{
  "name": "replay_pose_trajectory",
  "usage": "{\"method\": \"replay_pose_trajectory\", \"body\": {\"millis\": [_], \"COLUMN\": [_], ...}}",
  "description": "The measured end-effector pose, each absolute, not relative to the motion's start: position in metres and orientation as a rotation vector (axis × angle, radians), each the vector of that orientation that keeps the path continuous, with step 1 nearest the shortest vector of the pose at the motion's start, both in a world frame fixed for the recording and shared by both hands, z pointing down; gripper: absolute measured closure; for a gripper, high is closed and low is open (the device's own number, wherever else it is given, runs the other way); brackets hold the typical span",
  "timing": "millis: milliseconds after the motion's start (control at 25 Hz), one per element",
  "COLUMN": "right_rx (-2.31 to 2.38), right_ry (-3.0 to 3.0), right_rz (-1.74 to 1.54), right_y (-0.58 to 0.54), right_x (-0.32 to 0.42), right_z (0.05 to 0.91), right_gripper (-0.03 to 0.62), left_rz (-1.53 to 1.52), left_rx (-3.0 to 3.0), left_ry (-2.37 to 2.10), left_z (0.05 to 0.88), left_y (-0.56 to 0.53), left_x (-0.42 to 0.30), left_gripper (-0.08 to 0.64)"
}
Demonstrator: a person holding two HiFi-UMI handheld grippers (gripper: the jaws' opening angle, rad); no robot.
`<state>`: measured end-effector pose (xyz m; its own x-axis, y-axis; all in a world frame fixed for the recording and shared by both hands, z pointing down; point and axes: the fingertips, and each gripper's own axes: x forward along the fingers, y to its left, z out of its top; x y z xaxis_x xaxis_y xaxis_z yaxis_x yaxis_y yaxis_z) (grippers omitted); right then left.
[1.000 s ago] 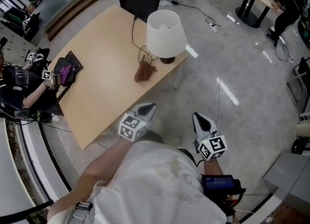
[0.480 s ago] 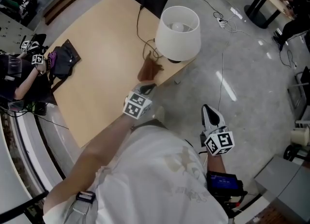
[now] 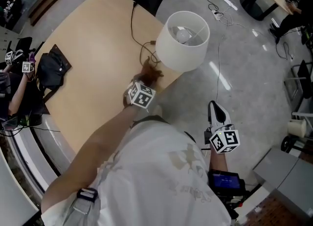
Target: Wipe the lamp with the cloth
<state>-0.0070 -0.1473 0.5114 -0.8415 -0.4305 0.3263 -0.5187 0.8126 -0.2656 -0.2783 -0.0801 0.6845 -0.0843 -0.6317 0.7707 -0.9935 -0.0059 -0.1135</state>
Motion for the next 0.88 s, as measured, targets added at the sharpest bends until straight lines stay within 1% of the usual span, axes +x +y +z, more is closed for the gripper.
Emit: {"method": "replay_pose_trajectory", "body": {"millis": [120,240,320,440,680,760,880], "right_rx": [0.761,0.769,0.758,0.728,0.714,0.699,0.657], "right_ry": [-2.721,-2.709,-2.705,-2.696,-2.702,-2.713,-2.729], "right_rz": [0.511,0.498,0.481,0.453,0.461,0.473,0.489], "right_y": [-0.156,-0.162,-0.164,-0.167,-0.183,-0.191,-0.202], "right_x": [-0.014,-0.021,-0.026,-0.032,-0.03,-0.029,-0.027], "right_z": [0.52,0.519,0.517,0.519,0.524,0.524,0.526], "right_gripper": [0.578,0.578,0.578,0.578,0.578,0.578,0.578], "left_rz": [0.988,1.049,1.065,1.044,1.061,0.975,0.74], "left_rx": [1.655,1.623,1.605,1.6,1.6,1.574,1.502], "left_ry": [-1.696,-1.644,-1.65,-1.656,-1.671,-1.69,-1.751], "left_z": [0.718,0.743,0.75,0.754,0.759,0.754,0.736], "left_y": [-0.084,-0.082,-0.082,-0.086,-0.093,-0.094,-0.086], "left_x": [-0.284,-0.288,-0.291,-0.292,-0.3,-0.304,-0.31], "left_gripper": [0.329,0.308,0.308,0.325,0.429,0.448,0.457]}}
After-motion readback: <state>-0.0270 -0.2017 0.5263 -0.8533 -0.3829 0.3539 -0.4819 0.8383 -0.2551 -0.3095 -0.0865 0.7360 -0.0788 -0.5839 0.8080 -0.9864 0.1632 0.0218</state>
